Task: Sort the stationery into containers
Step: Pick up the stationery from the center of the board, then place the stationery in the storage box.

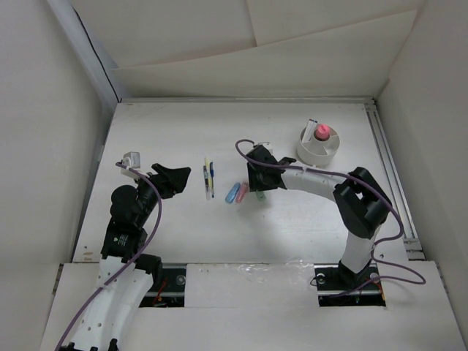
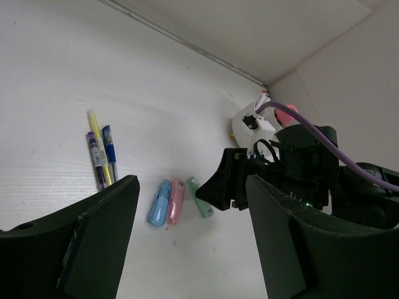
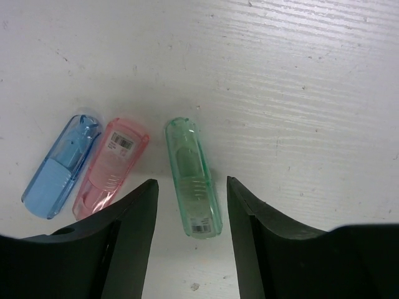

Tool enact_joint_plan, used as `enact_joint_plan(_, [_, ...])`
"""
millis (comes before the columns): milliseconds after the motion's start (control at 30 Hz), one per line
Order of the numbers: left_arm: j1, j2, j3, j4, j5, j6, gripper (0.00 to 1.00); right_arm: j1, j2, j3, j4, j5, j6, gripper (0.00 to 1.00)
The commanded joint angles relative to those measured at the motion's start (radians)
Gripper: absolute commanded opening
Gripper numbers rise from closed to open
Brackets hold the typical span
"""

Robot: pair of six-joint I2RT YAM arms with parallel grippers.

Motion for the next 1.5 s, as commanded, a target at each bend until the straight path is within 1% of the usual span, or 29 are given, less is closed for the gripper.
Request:
enact_joint_plan(0, [-0.002, -0.009, 0.006, 0.025, 0.014, 0.000, 0.66, -0.014, -0.020, 0.047, -0.013, 0.009, -0.032, 0.54])
enact_joint_plan(267, [-0.002, -0.009, 0.006, 0.025, 0.014, 0.000, 0.66, -0.034, 0.075, 0.107, -0.013, 0.000, -0.072, 0.54])
enact_joint_plan(467, [-0.002, -0.009, 0.006, 0.025, 0.014, 0.000, 0.66, -0.045, 0.127, 0.147, -0.013, 0.009, -0.072, 0.49])
enact_joint_plan(500, [-0.002, -0.009, 0.006, 0.025, 0.014, 0.000, 0.66, -0.045, 0.127, 0.147, -0.013, 0.009, -0.072, 0.47])
enact_joint_plan(667, [-0.002, -0.009, 0.006, 0.025, 0.014, 0.000, 0.66, -0.054, 0.129, 0.147, -0.013, 0.020, -0.072, 0.09])
enact_joint_plan(767, [-0.002, -0.009, 0.006, 0.025, 0.014, 0.000, 0.66, -0.065, 0.077, 0.118, -0.004, 0.020, -0.063, 0.04])
enact_joint_plan(900, [-0.002, -0.009, 0.006, 0.025, 0.014, 0.000, 0.66, -0.088, -0.018, 0.128, 0.006, -0.007, -0.054, 0.02])
enact_joint_plan(1033, [-0.002, -0.009, -0.003, 0.025, 0.014, 0.000, 0.66, -0.169, -0.138, 0.184, 0.036, -0.061, -0.054, 0.02])
enact_joint_plan(1067, [-0.002, -0.009, -0.003, 0.025, 0.014, 0.000, 0.66, -0.222, -0.158, 0.202, 0.036, -0.083, -0.054, 0.01])
enact_joint_plan(1133, [-0.002, -0.009, -0.003, 0.025, 0.014, 0.000, 0.66, -0.284, -0.207, 0.262, 0.045, -0.110, -0.054, 0.01])
enact_joint_plan(1167, [-0.002, -0.009, -0.003, 0.025, 0.014, 0.000, 0.66, -0.349, -0.219, 0.279, 0.067, -0.119, -0.054, 0.01])
enact_joint_plan(1267, [-0.002, -0.009, -0.003, 0.025, 0.014, 0.000, 0.66, -0.460, -0.229, 0.346, 0.096, -0.142, -0.043, 0.01])
enact_joint_plan(1300, [-0.002, -0.009, -0.003, 0.025, 0.014, 0.000, 0.66, -0.529, -0.229, 0.365, 0.110, -0.118, -0.043, 0.01])
enact_joint_plan(1367, [-0.002, -0.009, -0.003, 0.025, 0.014, 0.000, 0.66, -0.587, -0.215, 0.385, 0.160, -0.063, -0.017, 0.01])
enact_joint_plan(1400, [-0.002, -0.009, -0.003, 0.025, 0.014, 0.000, 0.66, -0.635, -0.195, 0.385, 0.173, 0.002, -0.017, 0.01])
enact_joint_plan(1467, [-0.002, 0.000, -0.003, 0.025, 0.014, 0.000, 0.66, -0.679, -0.142, 0.418, 0.196, 0.047, -0.002, 0.01])
